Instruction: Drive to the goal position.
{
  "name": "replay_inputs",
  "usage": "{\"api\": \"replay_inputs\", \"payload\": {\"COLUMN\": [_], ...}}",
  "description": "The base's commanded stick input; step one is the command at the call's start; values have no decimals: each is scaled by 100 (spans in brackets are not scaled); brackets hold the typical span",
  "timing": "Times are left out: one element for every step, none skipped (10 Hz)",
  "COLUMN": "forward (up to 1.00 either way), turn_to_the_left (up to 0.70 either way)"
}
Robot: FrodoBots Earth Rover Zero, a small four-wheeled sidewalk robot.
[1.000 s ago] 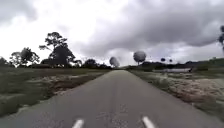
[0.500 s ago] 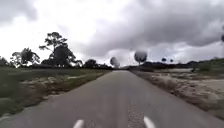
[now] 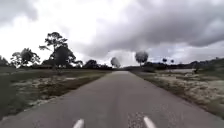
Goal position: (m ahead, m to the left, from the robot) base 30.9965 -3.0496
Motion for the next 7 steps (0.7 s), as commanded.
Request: {"api": "replay_inputs", "payload": {"forward": [70,70,70,70,70,70,70], "turn_to_the_left": [0,0,0,0,0,0,0]}}
